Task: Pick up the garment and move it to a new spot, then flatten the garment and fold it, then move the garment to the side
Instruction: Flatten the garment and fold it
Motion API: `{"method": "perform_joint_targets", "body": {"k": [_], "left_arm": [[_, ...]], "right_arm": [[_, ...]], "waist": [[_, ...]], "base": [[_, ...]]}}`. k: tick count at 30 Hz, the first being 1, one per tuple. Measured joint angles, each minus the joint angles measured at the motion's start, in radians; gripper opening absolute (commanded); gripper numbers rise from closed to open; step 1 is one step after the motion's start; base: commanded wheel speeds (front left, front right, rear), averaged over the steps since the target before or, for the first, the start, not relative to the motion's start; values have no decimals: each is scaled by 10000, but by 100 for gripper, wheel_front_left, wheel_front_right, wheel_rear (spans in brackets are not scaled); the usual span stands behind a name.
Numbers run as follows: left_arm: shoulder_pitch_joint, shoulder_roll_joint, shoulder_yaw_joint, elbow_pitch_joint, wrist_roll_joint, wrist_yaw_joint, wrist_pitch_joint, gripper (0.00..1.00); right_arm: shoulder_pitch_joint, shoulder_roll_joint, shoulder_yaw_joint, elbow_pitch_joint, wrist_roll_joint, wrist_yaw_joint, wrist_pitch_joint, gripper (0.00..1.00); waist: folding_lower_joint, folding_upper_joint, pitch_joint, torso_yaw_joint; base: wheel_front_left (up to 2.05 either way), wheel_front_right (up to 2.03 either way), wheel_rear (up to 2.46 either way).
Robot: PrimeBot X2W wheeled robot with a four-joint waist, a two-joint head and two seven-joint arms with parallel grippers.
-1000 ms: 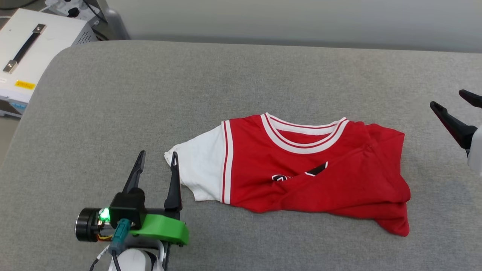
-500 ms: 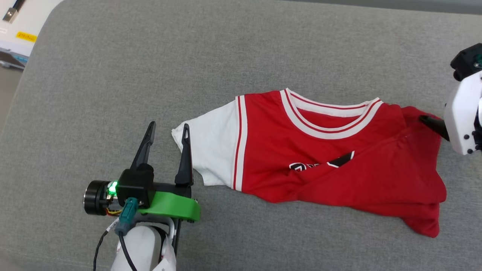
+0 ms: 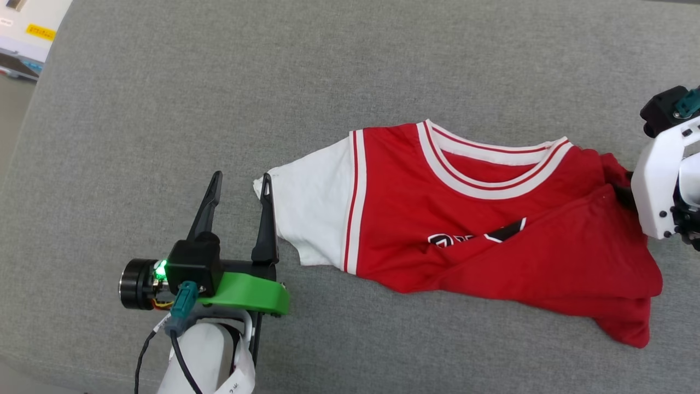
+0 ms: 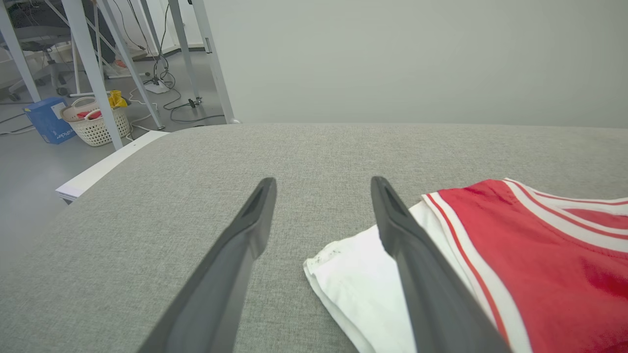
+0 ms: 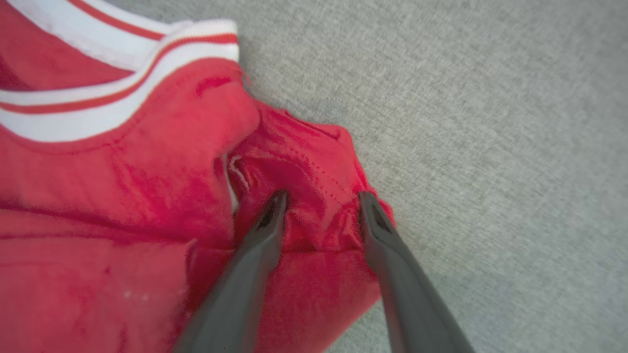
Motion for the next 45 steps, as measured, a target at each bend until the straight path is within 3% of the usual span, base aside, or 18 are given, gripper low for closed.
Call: {"method": "perform_joint_targets", "body": {"k": [7,14,18,24,28,33,40,41,42,43,45], "left_arm": [[140,-2,142,144,13,-2,-2,100],[730,-2,226,313,17,-10,-2,100],[1092,-2,349,318,17,8,-2,100],[1569,-2,539,320,17,40,0,100],[1667,-4,598,343,98,10,0,100],[1708,-4,616,366,192,-58,0,100],[1712,-4,612,428,228,-115,0,100],[1712,-4,610,443,257,-117,0,100],[1712,-4,610,453,276,-119,0,100],[1712,-4,616,456,276,-140,-2,100],[1712,-4,619,464,278,-148,0,100]], "right_arm": [[-599,71,92,-389,73,10,-1693,0],[-515,-943,94,-1741,73,10,-2677,0],[602,-1655,-437,-2623,65,10,-3091,0],[3844,-2125,-1948,-2984,508,10,-3392,0],[5954,-1891,-2920,-2792,650,10,-3572,0],[8119,-729,-3638,-2117,443,10,-3726,0],[8936,654,-4096,-1375,104,10,-3904,0],[8935,723,-4167,-1298,-67,10,-3983,39],[8934,782,-4261,-1266,-207,10,-4067,84],[8933,848,-4372,-1266,-276,10,-4172,100],[8902,980,-4652,-1367,-384,10,-4472,100]], "waist": [[0,0,-634,-243],[0,0,-1506,-483],[0,0,-1980,-654],[0,0,-2516,-1083],[0,0,-2761,-1368],[0,0,-3006,-1627],[0,0,-3020,-1638],[0,0,-3005,-1618],[0,0,-2992,-1600],[0,0,-2983,-1588],[0,0,-2979,-1563]], "base": [[0,0,0],[0,0,0],[0,0,0],[0,0,0],[0,0,0],[0,0,0],[0,0,0],[0,0,0],[0,0,0],[0,0,0],[0,0,0]]}}
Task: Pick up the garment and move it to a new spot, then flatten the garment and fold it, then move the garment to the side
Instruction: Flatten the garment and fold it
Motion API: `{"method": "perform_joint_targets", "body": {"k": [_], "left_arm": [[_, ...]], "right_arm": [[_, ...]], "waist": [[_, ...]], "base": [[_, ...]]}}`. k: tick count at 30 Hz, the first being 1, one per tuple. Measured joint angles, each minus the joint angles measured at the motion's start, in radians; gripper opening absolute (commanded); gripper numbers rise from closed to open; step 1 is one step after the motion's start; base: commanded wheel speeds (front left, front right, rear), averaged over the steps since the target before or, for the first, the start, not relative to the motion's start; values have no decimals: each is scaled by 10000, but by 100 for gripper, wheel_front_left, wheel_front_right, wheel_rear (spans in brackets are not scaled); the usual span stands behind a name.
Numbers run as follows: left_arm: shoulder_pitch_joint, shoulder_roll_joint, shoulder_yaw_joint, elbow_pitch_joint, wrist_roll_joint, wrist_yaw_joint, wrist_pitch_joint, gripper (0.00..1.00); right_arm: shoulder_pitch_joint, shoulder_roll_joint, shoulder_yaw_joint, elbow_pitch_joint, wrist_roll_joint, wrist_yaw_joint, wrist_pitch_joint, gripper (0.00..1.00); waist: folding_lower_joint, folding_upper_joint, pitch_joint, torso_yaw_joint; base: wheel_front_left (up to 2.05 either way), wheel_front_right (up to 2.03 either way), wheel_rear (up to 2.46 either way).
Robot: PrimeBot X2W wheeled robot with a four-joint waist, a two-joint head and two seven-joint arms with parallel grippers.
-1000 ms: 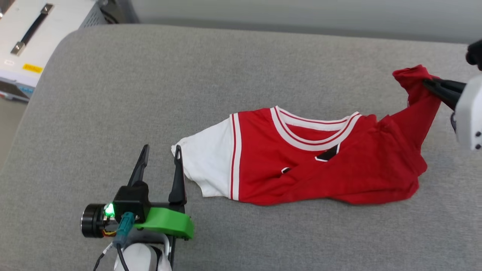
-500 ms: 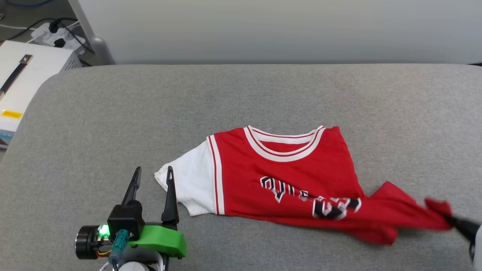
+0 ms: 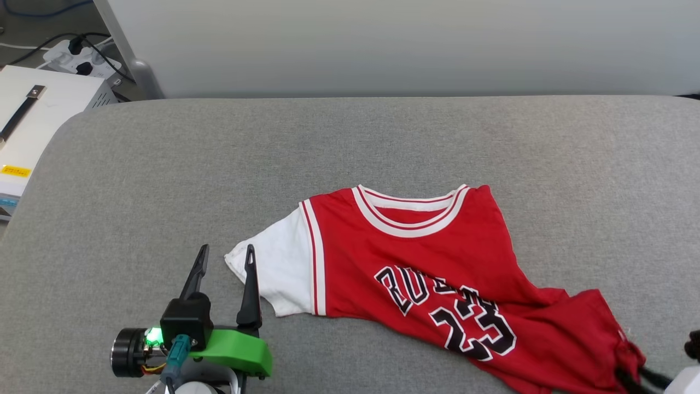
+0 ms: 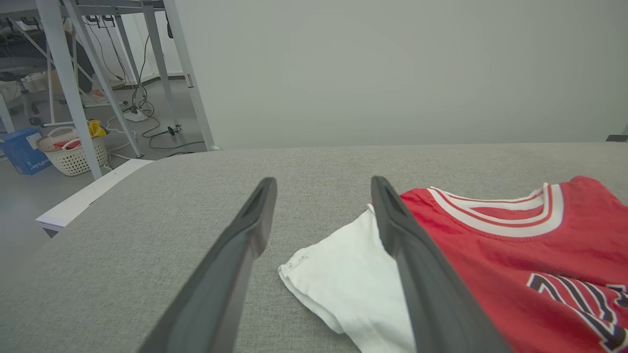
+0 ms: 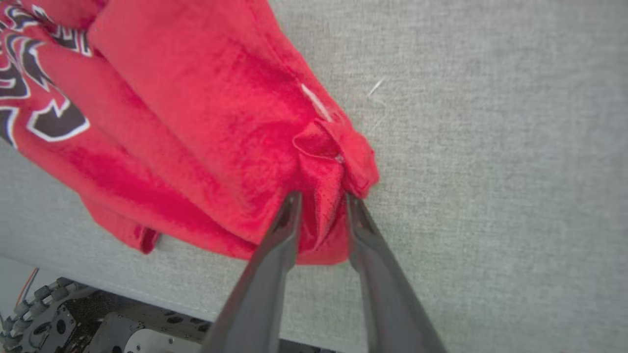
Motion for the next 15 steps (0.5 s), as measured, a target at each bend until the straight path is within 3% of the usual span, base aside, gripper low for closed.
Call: {"method": "perform_joint_targets", "body": {"k": [8,15], "left_arm": [[0,0,13,-2,102,-44,0,100],[-21,0,-35,-121,104,-42,-2,100]], "right_arm": [[-556,-155,-1379,-1645,-330,0,-709,100],[-2092,-435,-1983,-3026,-878,0,-163,100]], "waist": [[0,0,-10,134],[0,0,189,307]], "base": [[0,0,0],[0,0,0]]}}
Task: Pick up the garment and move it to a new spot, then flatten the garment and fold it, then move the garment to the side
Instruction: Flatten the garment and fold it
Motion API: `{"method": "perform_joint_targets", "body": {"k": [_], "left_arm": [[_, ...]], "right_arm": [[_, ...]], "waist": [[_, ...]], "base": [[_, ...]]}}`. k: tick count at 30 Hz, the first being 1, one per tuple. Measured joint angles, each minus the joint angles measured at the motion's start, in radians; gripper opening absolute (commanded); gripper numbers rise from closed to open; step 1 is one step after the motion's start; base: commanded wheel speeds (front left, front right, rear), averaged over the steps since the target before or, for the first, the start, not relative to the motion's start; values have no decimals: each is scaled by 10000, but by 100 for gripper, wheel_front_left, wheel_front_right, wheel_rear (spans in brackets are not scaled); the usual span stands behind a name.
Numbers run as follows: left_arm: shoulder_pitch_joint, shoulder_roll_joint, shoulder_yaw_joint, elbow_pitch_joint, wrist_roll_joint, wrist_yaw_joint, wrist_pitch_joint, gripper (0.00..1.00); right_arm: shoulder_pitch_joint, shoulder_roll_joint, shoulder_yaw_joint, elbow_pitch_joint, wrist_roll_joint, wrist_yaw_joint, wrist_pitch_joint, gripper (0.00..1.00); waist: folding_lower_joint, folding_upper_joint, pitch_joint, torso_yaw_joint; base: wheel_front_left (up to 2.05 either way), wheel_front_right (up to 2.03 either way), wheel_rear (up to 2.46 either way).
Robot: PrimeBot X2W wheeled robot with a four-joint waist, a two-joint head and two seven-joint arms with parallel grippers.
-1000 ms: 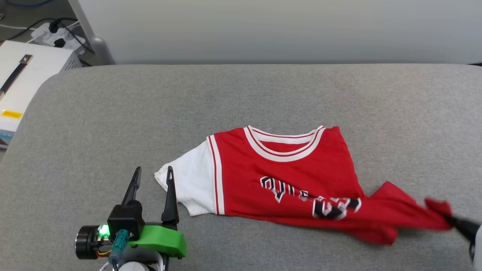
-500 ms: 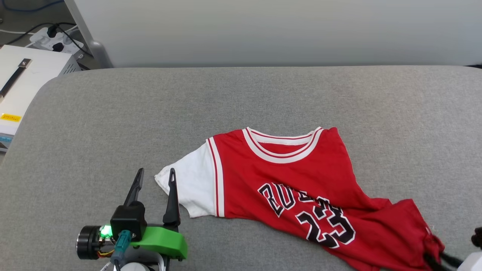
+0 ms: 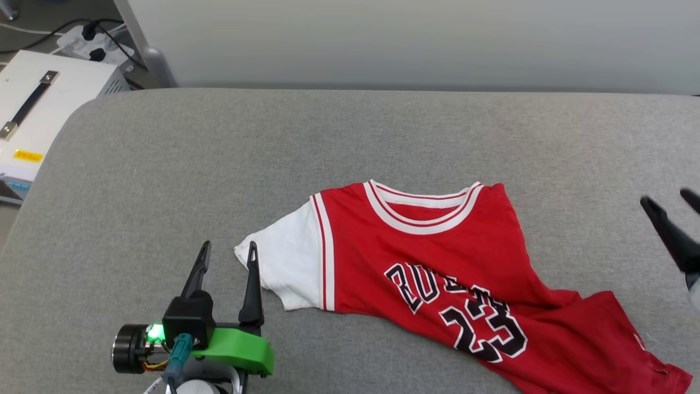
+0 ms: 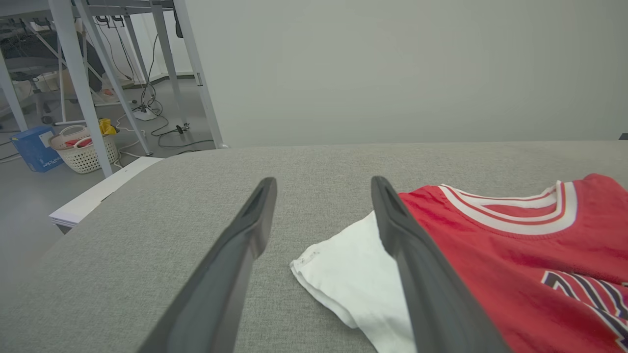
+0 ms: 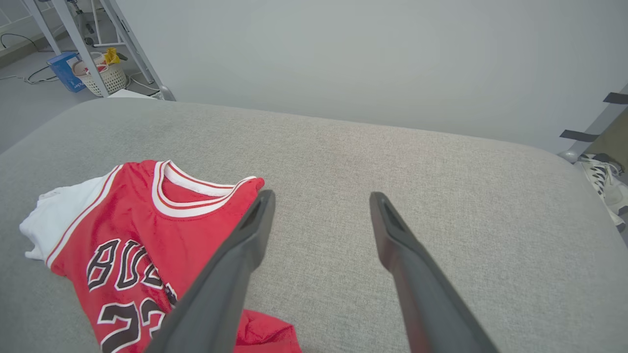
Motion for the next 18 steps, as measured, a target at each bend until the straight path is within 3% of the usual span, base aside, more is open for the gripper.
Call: {"method": "perform_joint_targets", "body": {"k": [7,12,18], "left_arm": [[-262,0,-148,-100,15,0,2,100],[-635,0,-359,-184,8,4,0,100],[-1094,-2,-679,-219,-50,102,2,100]], "right_arm": [[-2299,-261,1427,-128,-67,0,2146,100],[-3914,-257,2895,759,176,0,4142,100],[-5438,134,4192,2121,253,0,5141,100]], "waist": [[0,0,469,237],[0,0,929,458],[1,0,1528,783]], "base": [[0,0,0],[0,0,0],[0,0,0]]}}
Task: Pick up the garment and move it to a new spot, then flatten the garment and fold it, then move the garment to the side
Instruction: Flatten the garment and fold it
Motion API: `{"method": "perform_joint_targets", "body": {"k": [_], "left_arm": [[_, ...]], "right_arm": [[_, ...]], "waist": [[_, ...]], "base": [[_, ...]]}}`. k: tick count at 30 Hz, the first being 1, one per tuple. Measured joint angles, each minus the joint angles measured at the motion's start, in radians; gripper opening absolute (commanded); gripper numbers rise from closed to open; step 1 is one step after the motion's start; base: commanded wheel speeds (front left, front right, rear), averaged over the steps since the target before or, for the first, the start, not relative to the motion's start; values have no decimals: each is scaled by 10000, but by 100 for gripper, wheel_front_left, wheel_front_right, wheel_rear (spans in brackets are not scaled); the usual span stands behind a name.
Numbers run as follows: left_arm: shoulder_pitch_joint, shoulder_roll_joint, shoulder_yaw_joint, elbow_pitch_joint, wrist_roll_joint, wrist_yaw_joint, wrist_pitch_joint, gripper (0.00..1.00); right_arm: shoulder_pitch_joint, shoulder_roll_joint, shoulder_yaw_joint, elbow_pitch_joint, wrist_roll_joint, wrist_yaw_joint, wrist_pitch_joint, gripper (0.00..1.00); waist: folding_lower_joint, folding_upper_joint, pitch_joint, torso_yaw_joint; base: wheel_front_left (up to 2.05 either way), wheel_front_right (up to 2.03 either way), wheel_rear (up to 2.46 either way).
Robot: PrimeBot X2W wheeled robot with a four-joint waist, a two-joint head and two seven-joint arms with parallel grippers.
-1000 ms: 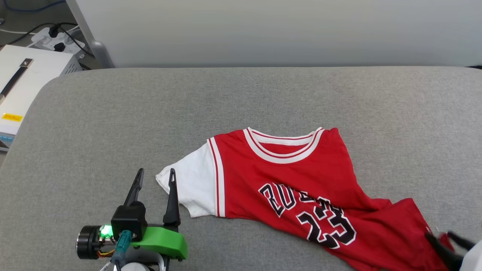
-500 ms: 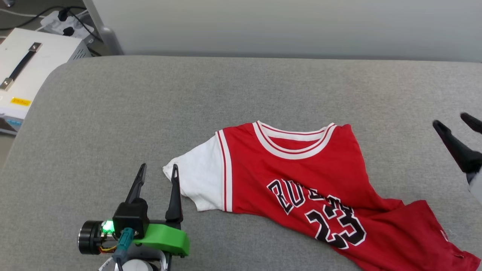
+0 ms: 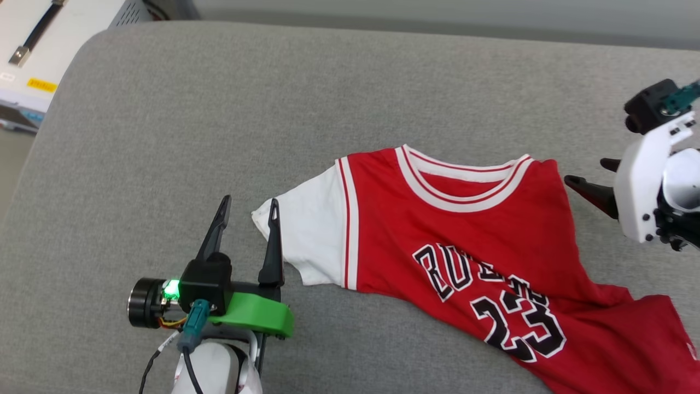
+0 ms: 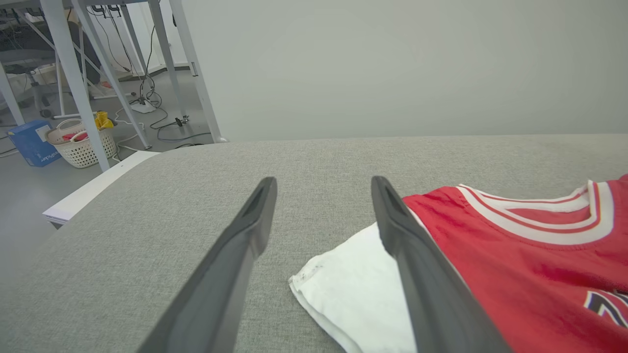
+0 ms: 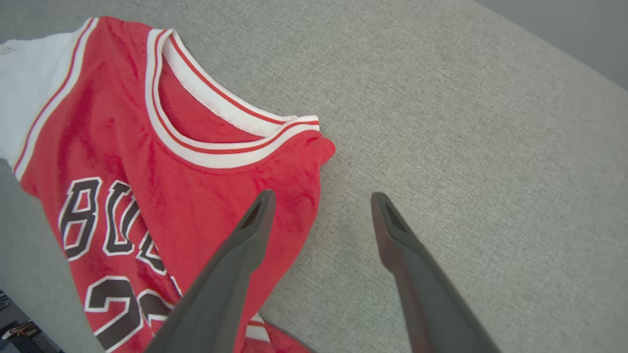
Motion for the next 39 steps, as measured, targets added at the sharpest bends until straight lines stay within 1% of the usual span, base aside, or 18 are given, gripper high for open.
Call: {"method": "perform_joint_targets", "body": {"k": [7,12,13,14,17,18,19,22,25,28,32,35,39], "left_arm": [[-409,0,-280,-8,-198,127,0,100],[-542,0,-389,8,-309,228,0,100],[-546,0,-391,13,-334,259,0,100],[-546,0,-385,25,-334,270,0,100],[-545,0,-339,94,-332,299,-2,100],[-537,0,-309,151,-332,299,0,100],[-527,0,-270,169,-332,299,0,100],[-463,-2,-247,182,-332,301,0,100],[-281,0,-213,198,-328,299,0,100],[-38,-2,-153,211,-297,295,0,100],[175,-2,-77,213,-238,291,-2,100],[273,-2,-58,211,-234,270,-2,100],[332,-2,-69,203,-232,253,0,100]], "right_arm": [[-905,639,1392,2000,-67,0,-186,100],[-1056,708,2052,2888,10,0,-627,100],[-1113,686,2169,2970,59,0,-802,42],[-1177,627,2332,2974,58,0,-1057,0],[-1297,472,2890,2907,6,0,-2088,0],[-1296,477,3114,2830,35,0,-2796,0],[-1291,458,3183,2775,77,0,-3183,0],[-1130,267,3162,2535,314,0,-4142,0],[-722,-157,2886,2194,589,2,-4934,0],[-34,-713,2382,1841,871,0,-5503,0],[1050,-1269,1544,1542,1127,2,-5960,0],[2114,-1684,617,1379,1384,2,-6291,0],[3260,-2036,-627,1346,1561,0,-6464,0]], "waist": [[1,0,719,426],[0,0,1014,688],[0,0,1057,727],[0,0,1086,751],[0,0,1064,723],[1,0,987,679],[1,-1,929,640],[1,0,701,500],[1,0,432,330],[0,0,174,97],[-1,0,-83,-211],[-1,0,-254,-444],[-1,0,-407,-660]], "base": [[0,0,0],[0,0,0],[0,0,0],[0,0,0],[0,0,0],[0,0,0],[0,0,0],[0,0,0],[0,0,0],[0,0,0],[0,0,0],[0,0,0],[0,0,0]]}}
